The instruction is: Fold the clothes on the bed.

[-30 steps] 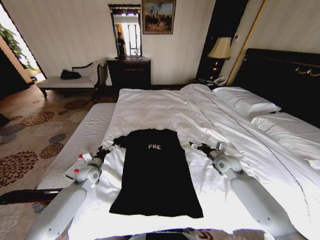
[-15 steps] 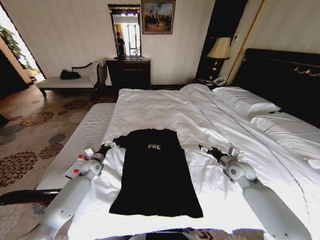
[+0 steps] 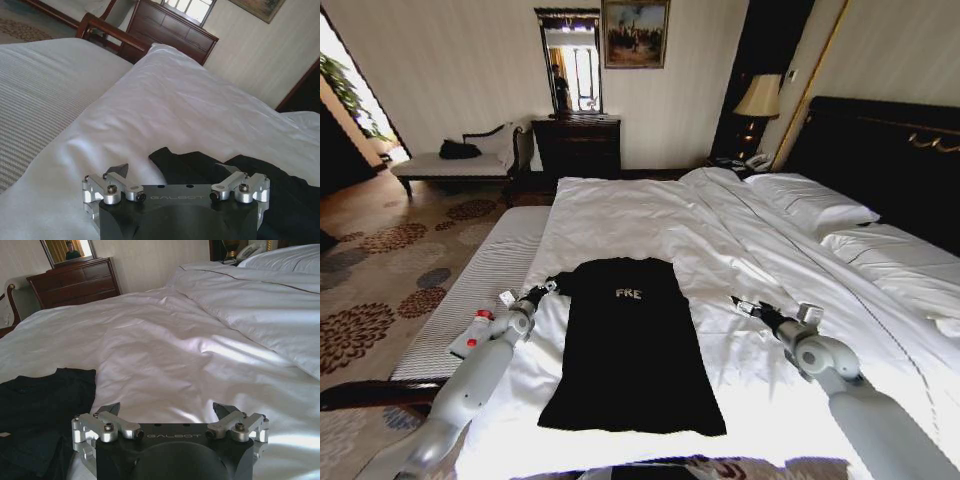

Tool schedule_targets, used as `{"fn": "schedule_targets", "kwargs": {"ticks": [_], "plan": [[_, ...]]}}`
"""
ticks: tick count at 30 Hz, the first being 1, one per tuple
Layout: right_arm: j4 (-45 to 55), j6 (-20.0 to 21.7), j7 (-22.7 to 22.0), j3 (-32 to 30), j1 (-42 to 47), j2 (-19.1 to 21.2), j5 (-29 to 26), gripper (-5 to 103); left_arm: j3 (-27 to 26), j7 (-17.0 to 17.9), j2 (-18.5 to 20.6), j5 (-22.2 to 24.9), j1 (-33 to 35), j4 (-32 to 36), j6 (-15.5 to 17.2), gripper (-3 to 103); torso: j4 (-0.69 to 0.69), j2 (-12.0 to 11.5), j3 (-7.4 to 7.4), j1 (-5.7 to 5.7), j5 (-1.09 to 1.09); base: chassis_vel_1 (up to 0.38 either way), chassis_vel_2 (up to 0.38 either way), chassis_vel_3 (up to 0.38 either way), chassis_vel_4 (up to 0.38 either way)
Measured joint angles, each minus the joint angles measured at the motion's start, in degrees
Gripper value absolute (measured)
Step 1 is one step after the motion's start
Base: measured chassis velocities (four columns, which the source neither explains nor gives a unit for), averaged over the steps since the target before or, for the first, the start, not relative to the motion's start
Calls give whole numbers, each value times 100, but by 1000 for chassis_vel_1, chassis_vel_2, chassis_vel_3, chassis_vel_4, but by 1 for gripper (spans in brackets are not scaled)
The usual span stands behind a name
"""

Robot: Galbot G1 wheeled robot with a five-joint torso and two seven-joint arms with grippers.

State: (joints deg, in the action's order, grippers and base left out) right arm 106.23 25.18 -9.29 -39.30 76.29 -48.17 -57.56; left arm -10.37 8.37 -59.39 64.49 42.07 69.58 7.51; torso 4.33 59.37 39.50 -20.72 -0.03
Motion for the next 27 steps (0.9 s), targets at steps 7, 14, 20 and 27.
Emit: {"fn": "schedule_targets", "kwargs": {"ticks": [7, 14, 20, 27], "plan": [[115, 3, 53, -346, 268, 38, -44, 100, 17, -120, -197, -16, -265, -465, 0, 95, 0, 0, 0, 0, 0, 0, 0, 0, 0], [129, 3, 63, -447, 353, 59, -69, 100, 24, -234, -315, -1, -422, -764, -19, 84, 0, 0, 0, 0, 0, 0, 0, 0, 0], [157, 14, 65, -538, 416, 91, -112, 100, 24, -301, -425, 44, -488, -922, -20, 58, 0, 0, 0, 0, 0, 0, 0, 0, 0], [170, 26, 62, -533, 417, 89, -125, 100, 27, -262, -425, 39, -511, -927, -42, 30, 0, 0, 0, 0, -1, 0, 0, 0, 0]]}}
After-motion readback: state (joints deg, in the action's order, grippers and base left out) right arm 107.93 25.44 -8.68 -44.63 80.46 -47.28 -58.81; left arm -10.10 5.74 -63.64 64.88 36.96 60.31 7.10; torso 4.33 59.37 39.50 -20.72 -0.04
